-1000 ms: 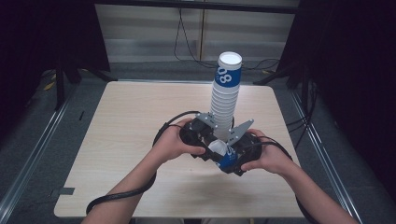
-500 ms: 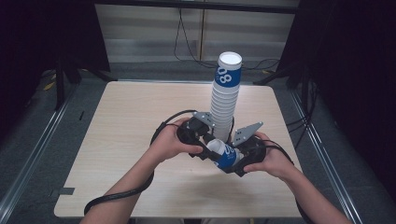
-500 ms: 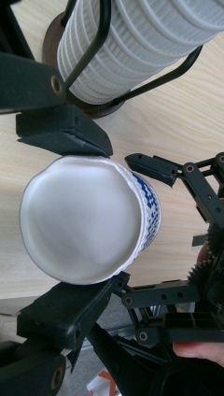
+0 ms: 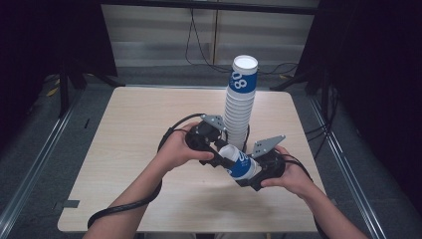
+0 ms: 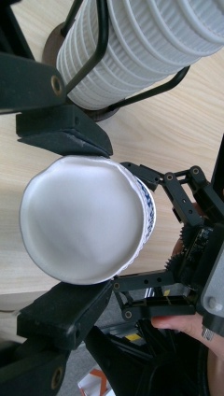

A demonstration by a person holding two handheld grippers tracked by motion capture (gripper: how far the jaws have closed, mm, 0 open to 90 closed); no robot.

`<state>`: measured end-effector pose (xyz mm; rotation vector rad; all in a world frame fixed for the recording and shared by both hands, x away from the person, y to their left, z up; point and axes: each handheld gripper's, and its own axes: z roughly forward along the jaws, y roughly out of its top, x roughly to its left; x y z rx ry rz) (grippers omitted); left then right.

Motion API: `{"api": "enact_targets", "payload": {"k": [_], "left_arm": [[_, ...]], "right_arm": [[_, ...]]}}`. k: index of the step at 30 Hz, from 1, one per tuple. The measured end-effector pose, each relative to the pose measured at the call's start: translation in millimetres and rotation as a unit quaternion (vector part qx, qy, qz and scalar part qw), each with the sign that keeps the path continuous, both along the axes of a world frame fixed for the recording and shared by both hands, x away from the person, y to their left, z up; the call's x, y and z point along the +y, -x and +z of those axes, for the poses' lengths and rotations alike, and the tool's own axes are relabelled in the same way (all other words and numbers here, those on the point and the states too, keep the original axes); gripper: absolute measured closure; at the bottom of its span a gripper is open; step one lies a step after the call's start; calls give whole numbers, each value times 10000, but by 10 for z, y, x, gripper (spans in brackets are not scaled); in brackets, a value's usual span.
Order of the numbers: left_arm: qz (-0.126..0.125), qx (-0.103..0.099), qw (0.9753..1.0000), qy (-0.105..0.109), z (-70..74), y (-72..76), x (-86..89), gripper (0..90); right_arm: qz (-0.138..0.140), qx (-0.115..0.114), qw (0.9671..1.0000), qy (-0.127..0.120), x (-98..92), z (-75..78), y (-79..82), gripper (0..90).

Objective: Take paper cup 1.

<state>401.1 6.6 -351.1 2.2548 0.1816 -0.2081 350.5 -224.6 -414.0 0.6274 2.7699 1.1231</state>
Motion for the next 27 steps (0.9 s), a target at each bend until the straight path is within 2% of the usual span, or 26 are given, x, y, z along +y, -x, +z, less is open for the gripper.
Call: {"api": "enact_targets", "payload": {"k": [6,11,14,16,27], "left_arm": [[68,27,10000,59,-8,-13,35,304],[99,48,9999,73,-36,-25,63,304],[107,104,9999,42,-54,-30,81,304],[94,65,9999,40,-66,-29,79,304],[57,163,9998,49,-102,-29,44,304]], "right_arm": [[-6,2,10000,-14,-23,-43,11,124],[-69,-14,9997,-218,-44,-50,22,124],[-75,-69,9997,-225,-46,-44,25,124],[-80,-99,9995,-285,-43,-34,26,124],[44,-107,9995,-284,24,-30,4,122]]}}
